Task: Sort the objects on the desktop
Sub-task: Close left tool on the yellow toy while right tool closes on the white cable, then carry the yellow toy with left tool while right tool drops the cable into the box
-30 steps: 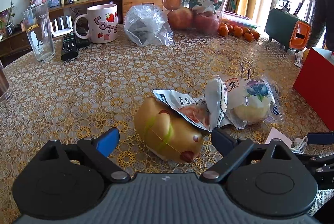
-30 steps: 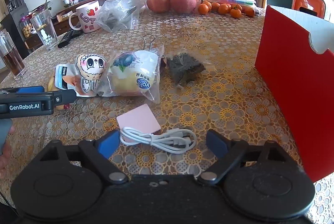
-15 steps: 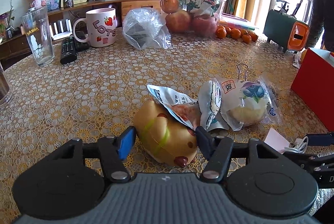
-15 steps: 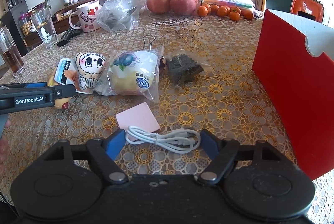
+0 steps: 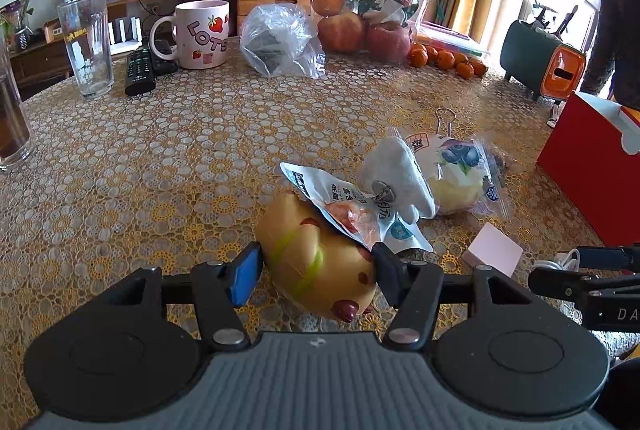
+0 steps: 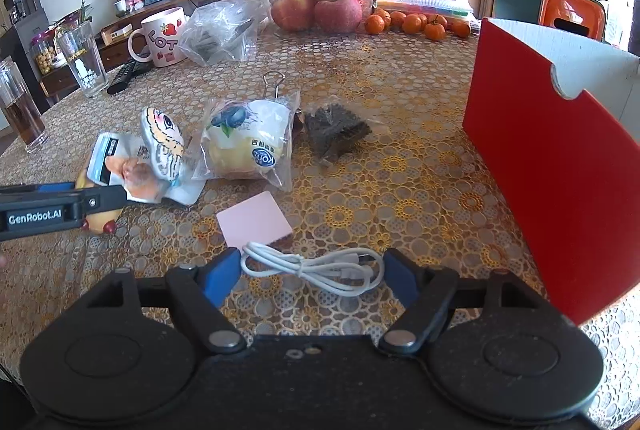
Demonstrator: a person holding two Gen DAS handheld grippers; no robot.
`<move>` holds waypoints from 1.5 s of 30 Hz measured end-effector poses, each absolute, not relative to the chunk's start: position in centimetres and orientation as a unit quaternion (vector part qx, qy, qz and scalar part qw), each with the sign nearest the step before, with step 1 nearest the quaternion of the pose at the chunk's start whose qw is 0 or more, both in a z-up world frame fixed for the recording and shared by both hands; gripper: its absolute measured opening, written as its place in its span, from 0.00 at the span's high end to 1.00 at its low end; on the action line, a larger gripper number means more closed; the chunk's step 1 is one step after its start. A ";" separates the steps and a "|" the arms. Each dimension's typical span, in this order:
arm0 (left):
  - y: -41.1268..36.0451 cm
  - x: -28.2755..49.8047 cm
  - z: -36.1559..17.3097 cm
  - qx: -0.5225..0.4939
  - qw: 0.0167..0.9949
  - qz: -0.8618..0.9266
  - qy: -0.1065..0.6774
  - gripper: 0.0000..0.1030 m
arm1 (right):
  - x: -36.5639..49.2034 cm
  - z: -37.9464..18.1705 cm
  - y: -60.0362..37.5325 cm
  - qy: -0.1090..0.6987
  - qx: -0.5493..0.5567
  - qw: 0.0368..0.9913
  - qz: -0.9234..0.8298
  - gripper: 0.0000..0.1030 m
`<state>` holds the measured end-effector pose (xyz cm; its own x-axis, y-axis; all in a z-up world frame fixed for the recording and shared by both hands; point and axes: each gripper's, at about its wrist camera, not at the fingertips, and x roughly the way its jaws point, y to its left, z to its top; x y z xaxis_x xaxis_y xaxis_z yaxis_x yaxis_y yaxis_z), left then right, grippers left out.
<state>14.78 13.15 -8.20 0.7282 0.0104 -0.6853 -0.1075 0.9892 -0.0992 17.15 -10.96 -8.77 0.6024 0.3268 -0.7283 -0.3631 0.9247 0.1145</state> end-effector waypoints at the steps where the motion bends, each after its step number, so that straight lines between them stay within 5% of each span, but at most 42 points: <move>1: 13.1 14.5 -8.2 -0.067 0.926 0.032 0.369 0.43 | 17.0 -8.7 -11.1 0.401 -0.022 0.895 0.193 0.25; 26: 12.2 11.2 -7.4 -0.063 0.919 0.034 0.388 0.44 | 15.3 -7.1 -13.0 0.387 -0.011 0.901 0.194 0.25; 30: 12.4 10.8 -7.9 -0.067 0.917 0.034 0.391 0.39 | 15.3 -7.0 -13.1 0.388 -0.010 0.901 0.194 0.25; 33: 12.2 10.3 -8.1 -0.062 0.919 0.031 0.388 0.23 | 15.2 -7.1 -13.0 0.389 -0.011 0.901 0.193 0.25; 45: 11.8 9.8 -8.3 -0.045 0.920 0.037 0.386 0.24 | 14.8 -7.0 -12.8 0.388 -0.013 0.901 0.195 0.25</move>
<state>9.82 11.79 -8.32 0.6986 0.0332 -0.7147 -0.1032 0.9931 -0.0548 14.77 -12.82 -6.97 0.6234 0.3418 -0.7032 -0.3615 0.9235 0.1285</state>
